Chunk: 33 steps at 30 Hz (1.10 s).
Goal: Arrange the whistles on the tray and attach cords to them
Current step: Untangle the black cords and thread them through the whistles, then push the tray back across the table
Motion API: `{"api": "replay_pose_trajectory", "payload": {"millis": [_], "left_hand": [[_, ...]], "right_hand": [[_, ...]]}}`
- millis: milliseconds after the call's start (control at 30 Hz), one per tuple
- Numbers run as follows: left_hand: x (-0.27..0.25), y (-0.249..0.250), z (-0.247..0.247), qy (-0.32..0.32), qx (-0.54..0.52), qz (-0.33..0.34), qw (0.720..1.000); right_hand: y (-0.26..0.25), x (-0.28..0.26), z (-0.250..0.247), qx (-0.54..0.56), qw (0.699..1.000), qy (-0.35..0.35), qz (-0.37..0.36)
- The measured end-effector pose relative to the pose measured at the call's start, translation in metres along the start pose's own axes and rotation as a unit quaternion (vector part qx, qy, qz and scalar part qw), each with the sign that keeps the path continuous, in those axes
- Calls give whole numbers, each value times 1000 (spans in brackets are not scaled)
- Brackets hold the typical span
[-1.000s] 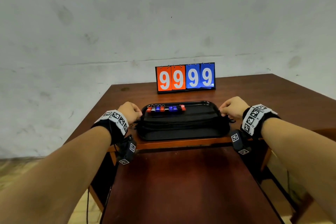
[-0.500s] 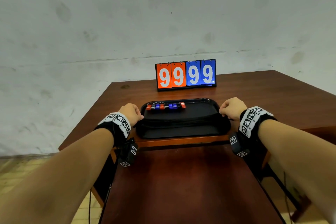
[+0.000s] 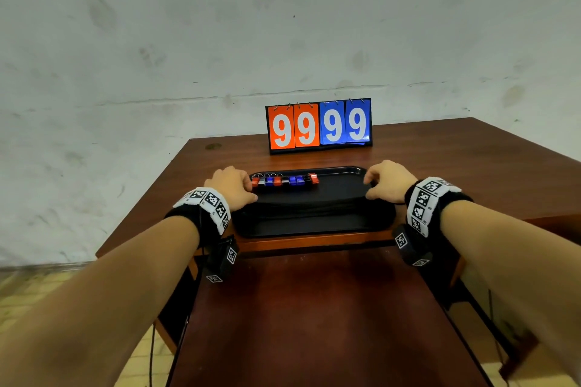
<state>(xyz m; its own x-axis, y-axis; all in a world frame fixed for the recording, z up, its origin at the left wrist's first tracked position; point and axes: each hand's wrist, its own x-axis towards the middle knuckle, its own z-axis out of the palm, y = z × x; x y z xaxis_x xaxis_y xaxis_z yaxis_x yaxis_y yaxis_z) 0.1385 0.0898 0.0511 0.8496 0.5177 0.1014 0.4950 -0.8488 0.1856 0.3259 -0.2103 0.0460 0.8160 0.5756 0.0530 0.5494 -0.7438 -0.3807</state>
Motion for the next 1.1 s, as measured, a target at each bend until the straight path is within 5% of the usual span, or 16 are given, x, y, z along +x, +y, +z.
{"api": "replay_pose_trajectory", "payload": {"millis": [233,767,1100], "left_hand": [[5,15,13,-166,3,85,982],[27,1,23,-126,20,93,988],[28,13,14,-170,-29,117,978]], "right_hand": [[-31,7,15,-138,970,-180,-87],[-21,31,16,-156,975,-139,-81],[-31,32,3,-207,955,-201,-64]]}}
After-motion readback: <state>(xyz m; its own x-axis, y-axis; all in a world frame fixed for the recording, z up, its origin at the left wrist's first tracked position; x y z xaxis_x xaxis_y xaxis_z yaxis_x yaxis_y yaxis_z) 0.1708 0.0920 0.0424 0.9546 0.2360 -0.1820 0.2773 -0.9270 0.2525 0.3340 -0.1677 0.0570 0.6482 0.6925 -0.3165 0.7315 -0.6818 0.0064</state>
